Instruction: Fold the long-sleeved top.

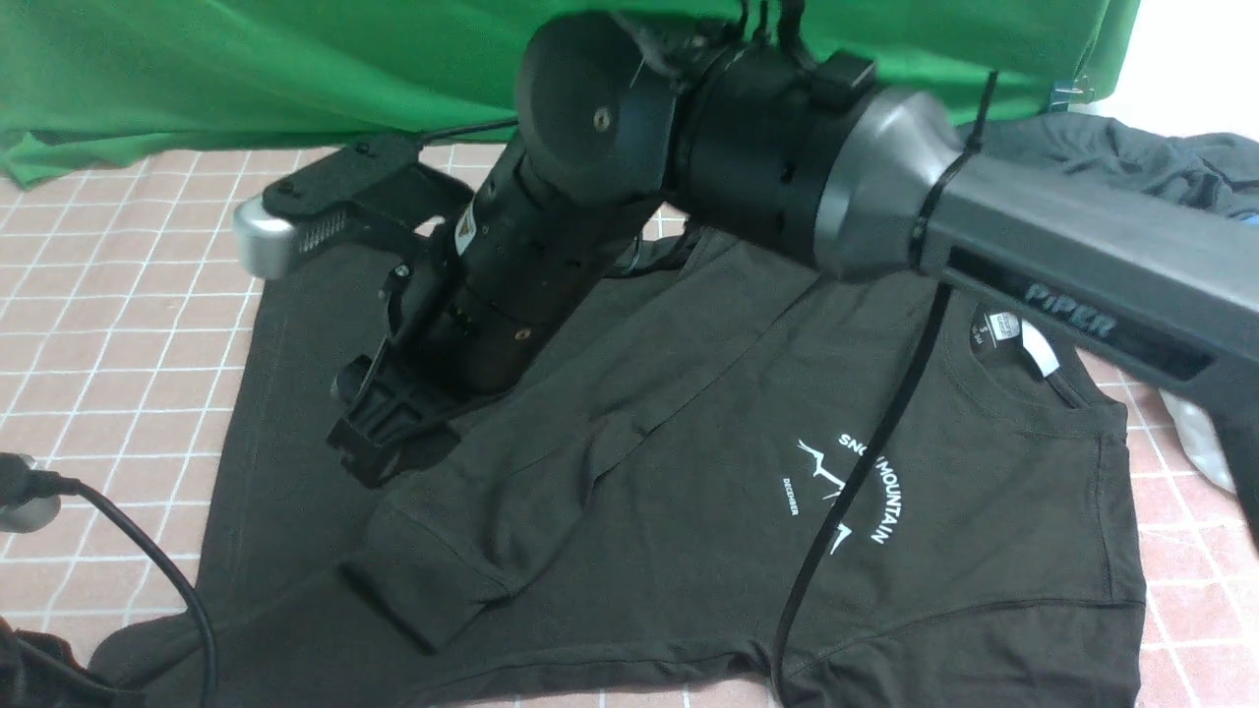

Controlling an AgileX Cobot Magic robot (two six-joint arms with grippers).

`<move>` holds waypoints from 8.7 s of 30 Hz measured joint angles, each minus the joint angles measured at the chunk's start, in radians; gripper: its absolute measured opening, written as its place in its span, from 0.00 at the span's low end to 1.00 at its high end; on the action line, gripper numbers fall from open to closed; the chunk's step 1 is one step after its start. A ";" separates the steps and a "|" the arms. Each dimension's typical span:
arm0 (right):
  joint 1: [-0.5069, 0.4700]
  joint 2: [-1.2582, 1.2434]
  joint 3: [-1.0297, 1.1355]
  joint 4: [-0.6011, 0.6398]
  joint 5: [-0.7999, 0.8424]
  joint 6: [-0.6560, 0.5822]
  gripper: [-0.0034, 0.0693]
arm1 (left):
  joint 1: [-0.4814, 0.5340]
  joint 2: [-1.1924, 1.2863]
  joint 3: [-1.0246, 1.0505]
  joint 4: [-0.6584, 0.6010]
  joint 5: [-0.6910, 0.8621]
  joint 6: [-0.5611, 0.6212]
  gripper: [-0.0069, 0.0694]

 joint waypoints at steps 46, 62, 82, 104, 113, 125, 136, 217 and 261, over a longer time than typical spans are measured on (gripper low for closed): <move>-0.346 0.209 -0.020 -0.205 -0.179 0.154 0.37 | 0.000 0.000 0.000 -0.018 -0.004 0.004 0.14; -0.316 0.285 -0.092 -0.106 -0.352 0.073 0.08 | 0.000 0.000 0.000 -0.018 -0.007 0.004 0.14; -0.316 0.291 -0.092 -0.125 0.003 0.042 0.09 | 0.000 0.000 0.000 -0.019 -0.007 0.004 0.14; -0.368 0.298 -0.169 -0.222 -0.219 0.351 0.67 | 0.000 0.000 0.000 -0.020 -0.007 0.004 0.14; -0.367 0.341 -0.169 -0.166 -0.243 0.374 0.69 | 0.000 0.000 0.000 -0.022 -0.007 0.004 0.14; -0.367 0.380 -0.169 -0.208 -0.249 0.421 0.59 | 0.000 0.000 0.000 -0.022 -0.007 0.004 0.14; -0.367 0.388 -0.172 -0.222 -0.252 0.398 0.31 | 0.000 0.000 0.000 -0.022 -0.007 0.006 0.14; -0.326 0.375 -0.267 -0.193 -0.015 0.319 0.09 | 0.000 0.000 0.000 -0.038 -0.007 0.004 0.14; -0.323 0.438 -0.318 -0.201 0.008 0.438 0.58 | 0.000 0.000 0.000 -0.042 -0.007 0.005 0.14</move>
